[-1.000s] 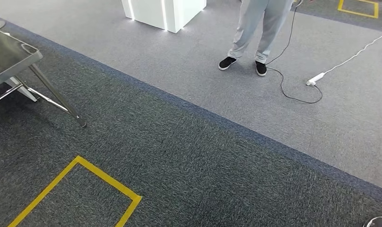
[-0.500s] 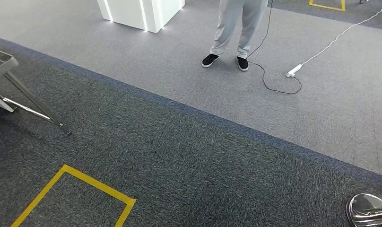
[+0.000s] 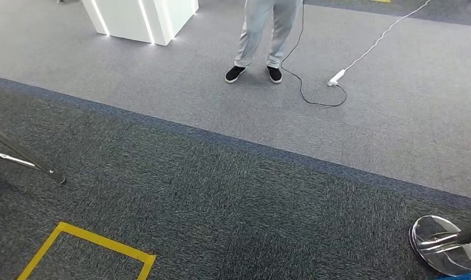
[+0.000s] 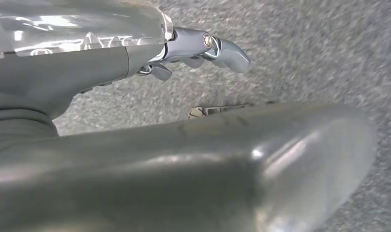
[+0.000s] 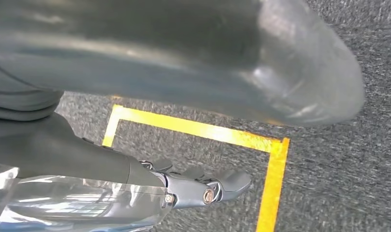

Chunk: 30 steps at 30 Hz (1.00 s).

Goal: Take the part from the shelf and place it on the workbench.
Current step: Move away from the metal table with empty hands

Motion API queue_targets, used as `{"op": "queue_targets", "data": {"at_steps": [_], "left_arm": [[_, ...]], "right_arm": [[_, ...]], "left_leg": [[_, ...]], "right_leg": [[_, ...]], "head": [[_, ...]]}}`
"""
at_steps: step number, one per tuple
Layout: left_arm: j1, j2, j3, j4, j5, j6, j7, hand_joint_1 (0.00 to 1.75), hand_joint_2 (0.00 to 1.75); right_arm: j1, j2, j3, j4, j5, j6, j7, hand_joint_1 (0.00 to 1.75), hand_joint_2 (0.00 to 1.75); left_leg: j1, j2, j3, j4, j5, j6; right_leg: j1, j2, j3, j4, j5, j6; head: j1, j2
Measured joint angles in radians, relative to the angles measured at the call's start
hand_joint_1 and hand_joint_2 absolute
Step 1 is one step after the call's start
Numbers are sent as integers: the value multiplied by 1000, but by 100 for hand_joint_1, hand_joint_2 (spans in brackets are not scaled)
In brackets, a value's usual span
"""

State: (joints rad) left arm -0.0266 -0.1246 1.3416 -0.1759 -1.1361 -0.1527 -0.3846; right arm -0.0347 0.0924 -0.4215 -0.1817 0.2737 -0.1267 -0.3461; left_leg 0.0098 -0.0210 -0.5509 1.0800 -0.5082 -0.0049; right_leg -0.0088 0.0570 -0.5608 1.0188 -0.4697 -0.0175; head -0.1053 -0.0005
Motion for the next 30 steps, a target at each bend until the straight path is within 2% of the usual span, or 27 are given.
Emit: {"op": "queue_targets", "data": {"at_steps": [1,2,4,6,7,9,10,11,12,13,15,16,17,19,21,22,24,25,26,27,28,30], "left_arm": [[0,-4,6,0,9,-3,-15,0,0],[0,-8,12,0,18,-8,-35,0,0],[-1,-13,23,0,34,-18,-78,0,0],[1,-16,33,-1,47,-23,-114,0,0],[3,-18,38,-1,52,-25,-128,0,0],[11,-17,49,-5,61,-27,-150,0,0],[15,-16,54,-8,64,-26,-156,0,0],[18,-16,58,-11,68,-23,-159,0,0],[21,-15,63,-13,71,-19,-158,0,0],[23,-15,68,-16,73,-13,-155,0,0],[25,-16,75,-21,70,-1,-144,0,0],[27,-17,76,-23,66,6,-138,0,0],[27,-17,77,-26,62,13,-130,0,0],[27,-18,79,-29,59,23,-112,0,0],[27,-17,81,-31,52,18,-100,0,0],[28,-17,81,-31,48,12,-98,0,0],[32,-16,81,-32,44,-3,-99,0,0],[35,-15,81,-32,44,-7,-99,0,0],[37,-14,81,-32,44,-8,-99,0,0],[38,-13,81,-32,44,-6,-99,0,0],[39,-11,82,-32,45,-2,-102,0,0],[39,-7,83,-32,44,11,-120,0,0]], "right_arm": [[-3,-1,0,0,0,-1,1,0,0],[-5,-3,-1,-1,-1,-1,1,0,0],[-7,-8,-5,-1,-5,-3,0,0,0],[-9,-12,-13,-1,-11,-4,-3,0,0],[-11,-14,-17,-1,-15,-5,-3,0,0],[-15,-16,-27,-1,-24,-5,-4,0,0],[-16,-16,-32,-1,-27,-5,-4,0,0],[-16,-16,-37,-1,-30,-4,-4,0,0],[-16,-16,-41,-1,-31,-2,-5,0,0],[-15,-16,-44,-1,-33,0,-6,0,0],[-17,-16,-50,-2,-35,1,-10,0,0],[-18,-16,-53,-2,-37,1,-13,0,0],[-20,-15,-56,-2,-39,2,-15,0,0],[-18,-13,-62,-2,-44,1,-18,0,0],[-16,-8,-70,-2,-52,-1,-20,0,0],[-16,-6,-75,-2,-57,-3,-21,0,0],[-15,0,-84,-2,-63,-6,-22,0,0],[-14,2,-88,-2,-64,-8,-22,0,0],[-12,4,-91,-2,-65,-10,-21,0,0],[-11,6,-95,-2,-66,-11,-20,0,0],[-9,8,-98,-2,-66,-12,-20,0,0],[-8,14,-103,-2,-66,-12,-17,0,0]], "left_leg": [[-1,-11,18,-44,14,4],[-4,-18,24,-63,15,7],[-6,-10,26,-70,19,17],[-3,5,31,-83,30,33],[-2,14,32,-89,35,39],[-6,33,30,-91,37,46],[-8,42,28,-91,37,46],[-9,51,28,-90,37,46],[-9,59,28,-90,36,45],[-9,66,28,-88,35,43],[-11,78,29,-81,28,34],[-13,83,28,-78,25,28],[-15,88,28,-75,21,22],[-15,97,32,-75,18,11],[-10,83,28,-55,1,-2],[-8,67,14,-22,-23,-7],[-5,37,-43,105,-93,-13],[-5,33,-73,171,-119,-14],[-4,31,-93,213,-128,-13],[-4,30,-94,215,-114,-12],[-5,27,-77,177,-84,-8],[-5,2,-15,38,-14,1]], "right_leg": [[0,8,-2,1,1,5],[-1,14,-5,1,3,11],[-3,25,-8,-1,6,26],[-4,6,-20,24,-12,35],[-3,-10,-39,63,-37,37],[-5,-38,-98,187,-104,40],[-6,-43,-124,243,-124,43],[-7,-46,-137,271,-127,45],[-9,-49,-130,261,-112,47],[-10,-54,-105,215,-82,48],[-11,-81,-34,80,-26,45],[-9,-91,-10,33,-13,41],[-6,-98,1,9,-10,36],[-3,-86,0,2,-11,24],[-4,-74,0,-3,-6,11],[-5,-69,0,-5,-3,5],[-4,-57,-2,-5,0,-2],[-2,-49,-4,-4,0,-4],[0,-40,-4,-4,0,-4],[1,-31,-4,-3,0,-4],[2,-22,-2,-2,0,-4],[3,-4,-2,1,0,-3]], "head": [[0,0],[0,0],[0,0],[0,0],[0,0],[0,0],[0,0],[0,0],[0,0],[0,0],[0,0],[0,0],[0,0],[0,0],[0,0],[0,0],[0,0],[0,0],[0,0],[0,0],[0,0],[0,0]]}}
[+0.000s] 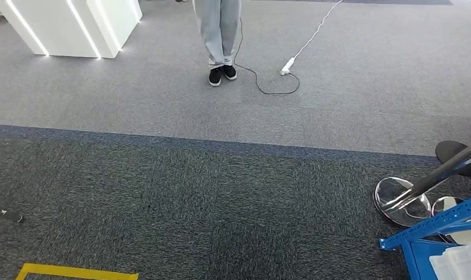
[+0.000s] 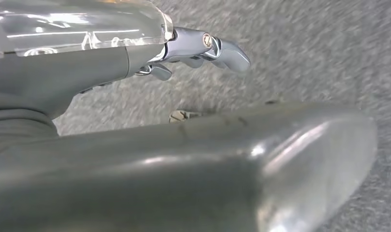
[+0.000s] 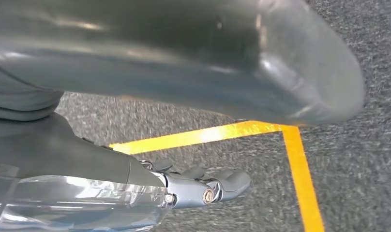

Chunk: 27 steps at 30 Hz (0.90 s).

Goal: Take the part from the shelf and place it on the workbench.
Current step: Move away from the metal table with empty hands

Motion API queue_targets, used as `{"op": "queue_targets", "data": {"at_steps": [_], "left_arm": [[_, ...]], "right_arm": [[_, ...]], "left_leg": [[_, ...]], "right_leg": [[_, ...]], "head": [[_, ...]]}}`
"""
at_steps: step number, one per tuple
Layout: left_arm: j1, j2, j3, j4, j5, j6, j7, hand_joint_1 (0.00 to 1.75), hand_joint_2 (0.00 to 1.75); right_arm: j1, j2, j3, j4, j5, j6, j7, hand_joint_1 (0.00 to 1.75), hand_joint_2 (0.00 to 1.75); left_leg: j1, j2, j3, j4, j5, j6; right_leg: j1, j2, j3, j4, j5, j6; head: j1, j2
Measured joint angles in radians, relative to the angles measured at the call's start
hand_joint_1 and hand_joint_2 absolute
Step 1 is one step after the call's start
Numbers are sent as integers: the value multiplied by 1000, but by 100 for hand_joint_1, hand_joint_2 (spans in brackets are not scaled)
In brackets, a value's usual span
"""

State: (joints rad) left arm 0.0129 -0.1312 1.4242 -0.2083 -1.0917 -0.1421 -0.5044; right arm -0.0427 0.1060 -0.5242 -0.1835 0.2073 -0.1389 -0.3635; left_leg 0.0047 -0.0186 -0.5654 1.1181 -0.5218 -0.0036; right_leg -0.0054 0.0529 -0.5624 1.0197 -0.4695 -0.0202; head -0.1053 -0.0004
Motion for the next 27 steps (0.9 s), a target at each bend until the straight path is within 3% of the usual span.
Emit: {"op": "queue_targets", "data": {"at_steps": [2,3,5,6,7,9,11,12,13,16,18,19,22,27], "left_arm": [[-1,6,0,-1,-4,10,-33,0,0],[-2,10,0,-2,-6,13,-49,0,0],[-7,17,0,-2,-7,15,-74,0,0],[-10,19,0,-2,-6,14,-84,0,0],[-13,21,0,-2,-7,12,-95,0,0],[-15,25,-1,-2,-11,8,-113,0,0],[-16,28,-2,-2,-19,7,-121,0,0],[-18,28,-4,-2,-23,8,-123,0,0],[-19,29,-6,-2,-26,8,-123,0,0],[-24,29,-9,-2,-30,12,-121,0,0],[-28,29,-9,-2,-30,15,-117,0,0],[-31,29,-9,-2,-29,16,-117,0,0],[-36,28,-9,-2,-26,16,-118,0,0],[-45,22,-7,-2,-11,26,-120,0,0]], "right_arm": [[1,5,-3,0,2,0,5,0,0],[2,7,-4,0,4,0,9,0,0],[7,11,-5,0,9,-1,18,0,0],[9,12,-5,0,10,-2,21,0,0],[10,13,-6,0,12,-2,25,0,0],[9,16,-5,0,14,-2,30,0,0],[9,22,-5,0,20,-1,33,0,0],[10,24,-5,0,23,0,33,0,0],[11,26,-5,0,27,1,33,0,0],[12,31,-5,0,35,-1,35,0,0],[10,36,-5,0,44,-7,40,0,0],[10,39,-5,0,49,-11,44,0,0],[11,43,-3,0,65,-14,53,0,0],[7,45,3,0,78,-1,56,0,0]], "left_leg": [[-3,-24,37,-92,30,8],[-5,-27,40,-103,29,11],[-5,-15,42,-113,37,21],[-3,-8,45,-121,43,28],[-1,0,47,-128,49,35],[-2,20,48,-134,54,42],[-5,40,45,-133,54,43],[-5,49,44,-132,53,42],[-5,57,44,-130,52,40],[-4,72,44,-119,42,26],[-7,78,43,-114,36,13],[-8,79,42,-113,32,14],[-8,79,43,-113,32,32],[-4,78,44,-119,40,24]], "right_leg": [[0,16,-4,2,2,7],[-1,22,-7,1,4,13],[-3,30,-10,0,7,25],[-2,17,-14,9,0,30],[-2,0,-26,35,-19,33],[-3,-36,-76,142,-84,37],[-7,-42,-131,261,-134,43],[-10,-43,-140,282,-134,46],[-13,-46,-128,264,-115,49],[-18,-69,-24,67,-29,51],[-15,-76,8,4,-15,42],[-13,-73,8,3,-14,37],[-11,-71,8,0,-11,32],[-6,-71,6,1,-12,23]], "head": [[0,0],[0,0],[0,0],[0,0],[0,0],[0,0],[0,0],[0,0],[0,0],[0,0],[0,0],[0,0],[0,0],[0,0]]}}
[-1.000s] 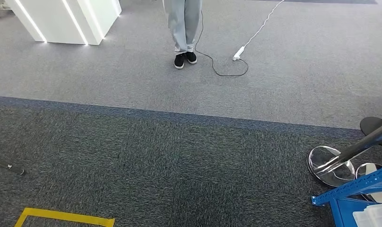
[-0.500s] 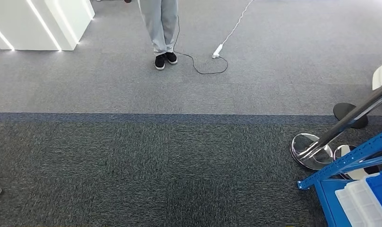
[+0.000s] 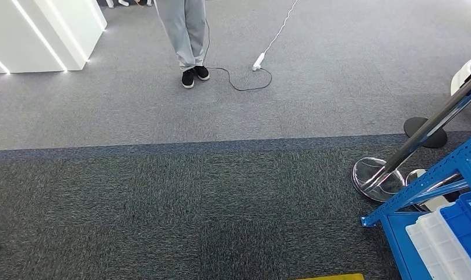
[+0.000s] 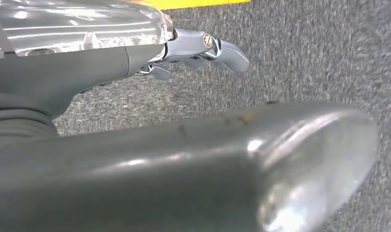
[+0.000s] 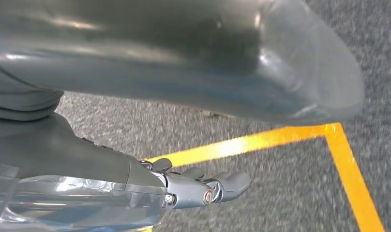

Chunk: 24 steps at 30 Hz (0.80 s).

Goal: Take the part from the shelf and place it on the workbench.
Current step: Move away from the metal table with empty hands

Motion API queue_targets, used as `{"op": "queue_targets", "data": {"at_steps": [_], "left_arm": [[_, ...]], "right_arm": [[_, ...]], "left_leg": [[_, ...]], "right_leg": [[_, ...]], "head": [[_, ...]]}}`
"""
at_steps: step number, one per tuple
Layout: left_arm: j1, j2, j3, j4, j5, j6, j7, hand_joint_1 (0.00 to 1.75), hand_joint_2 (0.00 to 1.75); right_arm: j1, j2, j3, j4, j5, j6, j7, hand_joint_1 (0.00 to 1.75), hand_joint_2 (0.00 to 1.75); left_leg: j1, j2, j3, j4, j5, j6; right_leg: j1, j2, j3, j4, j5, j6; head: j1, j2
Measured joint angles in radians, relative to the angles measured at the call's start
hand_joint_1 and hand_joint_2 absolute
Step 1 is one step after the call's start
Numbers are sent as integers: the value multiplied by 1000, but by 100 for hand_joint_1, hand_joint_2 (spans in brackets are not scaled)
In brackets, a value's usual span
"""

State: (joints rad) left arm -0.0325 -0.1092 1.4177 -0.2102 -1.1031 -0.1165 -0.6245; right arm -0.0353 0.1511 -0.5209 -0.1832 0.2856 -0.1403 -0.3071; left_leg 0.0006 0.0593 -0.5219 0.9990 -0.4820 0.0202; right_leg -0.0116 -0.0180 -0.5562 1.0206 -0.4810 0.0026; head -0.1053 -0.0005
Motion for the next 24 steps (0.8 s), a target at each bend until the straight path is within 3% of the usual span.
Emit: {"op": "queue_targets", "data": {"at_steps": [4,7,9,10,13,14,15,16,18,20,22,23,24], "left_arm": [[-7,-6,0,0,-4,2,8,0,0],[-9,-9,0,0,-10,1,16,0,0],[-9,-15,0,0,-12,3,21,0,0],[-10,-18,0,0,-13,4,25,0,0],[-11,-25,0,0,-19,8,36,0,0],[-11,-26,0,0,-20,10,40,0,0],[-10,-28,0,0,-22,11,43,0,0],[-9,-29,0,0,-24,13,47,0,0],[-8,-30,0,0,-27,16,52,0,0],[-6,-28,0,0,-28,18,54,0,0],[-5,-27,-1,0,-29,19,55,0,0],[-6,-27,-1,0,-31,19,56,0,0],[-6,-27,-2,0,-33,18,56,0,0]], "right_arm": [[-1,0,0,0,-12,14,-17,0,0],[-2,-2,-2,0,-18,31,-31,0,0],[-1,-9,-2,-1,-18,42,-34,0,0],[-1,-14,-2,-1,-18,47,-35,0,0],[2,-26,-3,-1,-17,58,-35,0,0],[3,-29,-3,-1,-16,60,-35,0,0],[4,-33,-3,-1,-14,62,-35,0,0],[5,-37,-3,-1,-12,63,-35,0,0],[4,-41,-3,-1,-8,67,-35,0,0],[1,-41,-3,-2,-4,69,-35,0,0],[2,-41,-3,-2,-2,70,-34,0,0],[3,-42,-3,-2,-2,70,-34,0,0],[4,-43,-4,-2,-1,69,-34,0,0]], "left_leg": [[0,0,-1,3,-2,-10],[-2,0,0,-2,0,-2],[3,3,15,-32,18,3],[6,5,22,-48,28,5],[9,12,24,-59,36,6],[10,15,23,-56,34,4],[11,18,21,-51,31,2],[14,22,20,-44,26,-3],[18,32,17,-21,10,-19],[15,43,14,0,-8,-36],[17,55,18,6,-15,-48],[21,55,20,8,-19,-53],[24,40,19,19,-31,-57]], "right_leg": [[-3,-1,0,0,1,0],[-3,-2,3,-6,6,7],[-3,2,1,4,-3,14],[-3,5,-11,31,-22,18],[-8,13,-93,196,-100,31],[-12,13,-111,230,-105,37],[-16,12,-113,230,-91,42],[-21,8,-95,192,-61,48],[-28,-20,-40,74,-8,56],[-26,-38,-16,21,4,39],[-21,-24,-22,25,0,13],[-20,-14,-24,25,1,6],[-19,-5,-25,24,3,-1]], "head": [[0,0],[0,0],[0,0],[0,0],[0,0],[0,0],[0,0],[0,0],[0,0],[0,0],[0,0],[0,0],[0,0]]}}
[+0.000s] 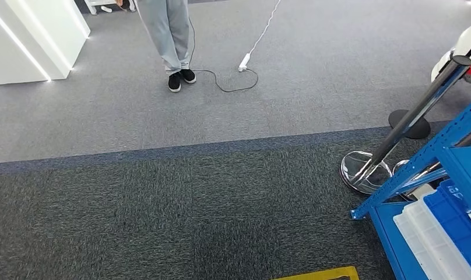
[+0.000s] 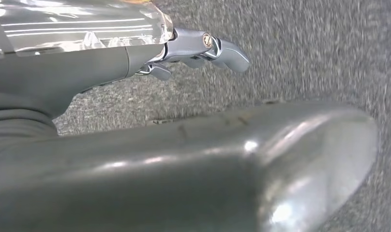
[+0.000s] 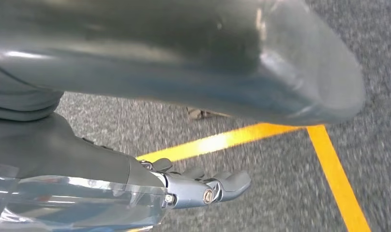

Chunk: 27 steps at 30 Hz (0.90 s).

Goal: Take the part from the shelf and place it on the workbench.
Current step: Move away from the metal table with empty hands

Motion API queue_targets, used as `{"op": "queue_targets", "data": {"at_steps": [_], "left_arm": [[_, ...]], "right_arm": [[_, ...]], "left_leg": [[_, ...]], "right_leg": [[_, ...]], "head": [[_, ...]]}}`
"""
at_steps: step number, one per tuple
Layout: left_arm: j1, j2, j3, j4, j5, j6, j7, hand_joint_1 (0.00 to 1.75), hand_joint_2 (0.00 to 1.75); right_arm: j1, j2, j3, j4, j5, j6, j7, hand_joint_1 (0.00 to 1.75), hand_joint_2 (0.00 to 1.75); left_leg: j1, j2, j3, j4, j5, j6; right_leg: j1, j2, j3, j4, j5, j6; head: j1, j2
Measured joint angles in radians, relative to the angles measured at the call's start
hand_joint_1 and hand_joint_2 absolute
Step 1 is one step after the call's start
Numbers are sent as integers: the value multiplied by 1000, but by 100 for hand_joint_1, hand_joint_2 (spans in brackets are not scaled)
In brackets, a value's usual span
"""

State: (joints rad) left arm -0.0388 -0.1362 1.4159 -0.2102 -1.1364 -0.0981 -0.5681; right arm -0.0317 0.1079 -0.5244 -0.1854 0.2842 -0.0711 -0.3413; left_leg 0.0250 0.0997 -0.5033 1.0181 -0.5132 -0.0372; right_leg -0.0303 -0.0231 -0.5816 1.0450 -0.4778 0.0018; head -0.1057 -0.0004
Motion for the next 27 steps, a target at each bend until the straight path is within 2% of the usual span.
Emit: {"op": "queue_targets", "data": {"at_steps": [1,2,3,4,5,6,7,8,10,11,12,14,15,16,18,19,20,21,22,23,24,26,27], "left_arm": [[0,0,0,0,-3,-1,0,0,0],[3,0,-1,0,-5,-3,1,0,0],[5,1,-1,0,-7,-5,1,0,0],[9,3,-1,0,-9,-7,1,0,0],[12,4,-1,0,-11,-9,1,0,0],[14,6,-1,0,-12,-12,1,0,0],[15,8,-1,0,-13,-14,1,0,0],[16,10,-1,0,-14,-15,1,0,0],[17,15,-2,0,-15,-17,1,0,0],[17,18,-2,0,-15,-19,1,0,0],[17,20,-2,1,-15,-21,1,0,0],[17,23,-2,1,-15,-25,2,0,0],[17,24,-2,1,-16,-27,2,0,0],[18,24,-2,1,-16,-29,2,0,0],[22,25,-2,1,-15,-30,3,0,0],[24,25,-2,1,-14,-30,6,0,0],[25,25,-2,1,-12,-29,9,0,0],[25,25,-2,1,-9,-29,13,0,0],[23,24,-2,1,-6,-28,16,0,0],[22,22,-2,1,-3,-27,19,0,0],[20,20,-2,1,1,-27,21,0,0],[18,18,0,1,8,-25,26,0,0],[16,17,1,1,12,-25,29,0,0]], "right_arm": [[0,0,0,0,0,-1,0,0,0],[-1,-1,0,0,0,-1,0,0,0],[-1,-1,0,0,0,-2,0,0,0],[-1,-1,0,0,0,-2,0,0,0],[-1,-1,0,0,0,-3,0,0,0],[0,-1,0,0,2,-3,1,0,0],[0,0,0,0,3,-3,1,0,0],[1,1,0,0,6,-4,2,0,0],[0,6,0,0,11,-4,3,0,0],[0,8,0,0,14,-4,3,0,0],[0,11,0,0,16,-5,3,0,0],[1,13,0,0,20,-7,2,0,0],[1,14,0,0,21,-9,2,0,0],[1,14,0,0,22,-12,1,0,0],[-3,15,0,0,22,-17,-3,0,0],[-4,16,0,0,23,-19,-5,0,0],[-4,18,0,0,24,-21,-7,0,0],[-4,19,0,0,27,-22,-8,0,0],[-2,19,0,0,30,-22,-8,0,0],[-2,19,1,0,34,-22,-8,0,0],[-2,21,1,0,38,-22,-8,0,0],[-5,26,3,0,43,-22,-6,0,0],[-6,29,4,0,45,-23,-6,0,0]], "left_leg": [[2,-22,-11,30,-24,-2],[3,-50,-34,83,-58,-2],[2,-72,-64,151,-95,1],[0,-83,-97,220,-124,5],[-3,-88,-122,270,-137,10],[-6,-91,-132,284,-129,17],[-11,-95,-123,259,-103,26],[-17,-106,-99,199,-64,37],[-27,-154,-44,65,-4,56],[-32,-170,-28,24,9,61],[-35,-177,-22,8,11,64],[-34,-157,-17,-6,20,68],[-32,-146,-12,-18,27,72],[-30,-134,-8,-31,36,75],[-30,-105,-6,-44,45,80],[-31,-90,-8,-43,45,81],[-32,-76,-10,-42,45,81],[-32,-62,-12,-40,43,79],[-31,-50,-14,-37,41,77],[-29,-39,-14,-33,38,73],[-28,-29,-15,-26,34,68],[-30,-12,-17,-11,22,54],[-32,-5,-17,-7,18,47]], "right_leg": [[1,10,-1,-1,3,-5],[3,20,-3,-1,5,-11],[6,30,-6,-1,6,-15],[11,42,-9,-1,7,-19],[16,56,-10,-1,9,-22],[20,69,-11,-1,9,-24],[23,82,-11,-1,10,-25],[24,95,-10,-1,11,-25],[24,118,-11,0,15,-22],[23,128,-12,-1,17,-18],[20,138,-15,-2,20,-13],[18,151,-17,-4,25,-1],[19,139,-20,2,19,4],[22,117,-30,23,3,7],[25,61,-74,115,-58,12],[23,47,-101,175,-90,16],[21,39,-121,222,-108,20],[17,34,-126,241,-109,25],[13,28,-112,225,-93,30],[10,19,-81,173,-65,34],[8,0,-42,105,-41,35],[9,-30,11,9,-13,28],[11,-36,18,-7,-12,21]], "head": [[0,0],[0,0],[0,0],[0,0],[0,0],[0,0],[0,0],[0,0],[0,0],[0,0],[0,0],[0,0],[0,0],[1,0],[2,0],[2,0],[2,0],[2,0],[2,0],[2,0],[2,0],[2,0],[2,0]]}}
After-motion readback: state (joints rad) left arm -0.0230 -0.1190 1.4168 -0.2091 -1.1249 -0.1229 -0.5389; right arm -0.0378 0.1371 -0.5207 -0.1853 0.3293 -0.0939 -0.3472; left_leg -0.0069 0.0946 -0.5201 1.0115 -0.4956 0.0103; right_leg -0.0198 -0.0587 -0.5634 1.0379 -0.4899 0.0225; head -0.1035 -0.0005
